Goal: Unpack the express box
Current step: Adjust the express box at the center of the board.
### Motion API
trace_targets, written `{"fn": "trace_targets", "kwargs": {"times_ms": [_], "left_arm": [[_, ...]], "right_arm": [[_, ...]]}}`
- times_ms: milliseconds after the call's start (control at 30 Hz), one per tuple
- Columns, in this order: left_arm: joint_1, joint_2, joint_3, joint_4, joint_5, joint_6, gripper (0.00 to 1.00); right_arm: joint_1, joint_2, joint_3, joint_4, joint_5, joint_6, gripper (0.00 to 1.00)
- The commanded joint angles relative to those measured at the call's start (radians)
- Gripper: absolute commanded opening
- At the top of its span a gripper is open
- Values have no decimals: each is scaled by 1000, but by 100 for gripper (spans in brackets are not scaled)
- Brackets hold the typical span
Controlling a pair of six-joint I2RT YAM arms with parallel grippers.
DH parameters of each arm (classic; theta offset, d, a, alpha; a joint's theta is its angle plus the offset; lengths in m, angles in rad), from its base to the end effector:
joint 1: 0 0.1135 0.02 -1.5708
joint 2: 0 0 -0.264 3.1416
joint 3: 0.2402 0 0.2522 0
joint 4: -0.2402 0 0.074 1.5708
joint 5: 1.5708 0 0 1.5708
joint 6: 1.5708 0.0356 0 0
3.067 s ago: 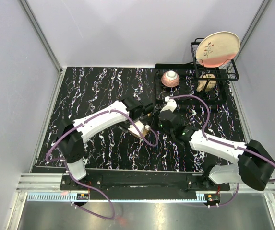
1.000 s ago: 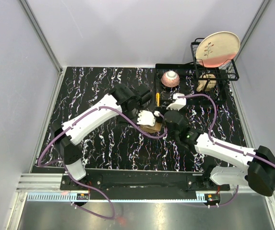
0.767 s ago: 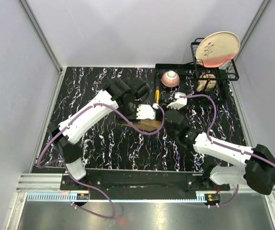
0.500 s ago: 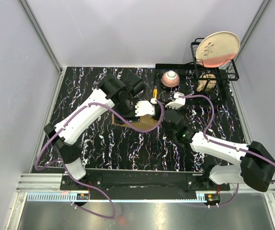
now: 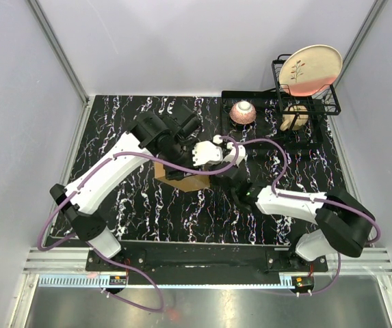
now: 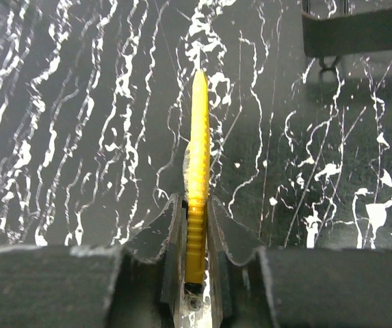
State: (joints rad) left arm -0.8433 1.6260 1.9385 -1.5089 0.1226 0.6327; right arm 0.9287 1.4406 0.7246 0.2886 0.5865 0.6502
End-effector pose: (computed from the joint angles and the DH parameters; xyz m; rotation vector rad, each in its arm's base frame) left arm 0.1891 -0.2189 0.4077 1.8900 2.0302 -0.2245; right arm 0.1980 0.2318 0.2168 0.1027 1.9490 0.4677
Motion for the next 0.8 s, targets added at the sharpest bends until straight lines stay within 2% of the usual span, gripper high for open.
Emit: {"fn": "trace_targets", "kwargs": {"times_ms": [0, 233, 500, 767], "left_arm": [[-4, -21, -68, -40, 63, -24, 15], [-7, -46, -206, -40, 25, -21, 18], [-8, -71, -407, -42, -170, -31, 20], [-37, 32, -392, -42, -199, -33, 24]], "right_arm": [[30, 18, 7, 7, -37, 3, 0], [29, -74, -63, -6, 42, -52, 0], [25, -305, -137, -94, 121, -98, 0], [25, -436, -192, -157, 138, -67, 0]]}}
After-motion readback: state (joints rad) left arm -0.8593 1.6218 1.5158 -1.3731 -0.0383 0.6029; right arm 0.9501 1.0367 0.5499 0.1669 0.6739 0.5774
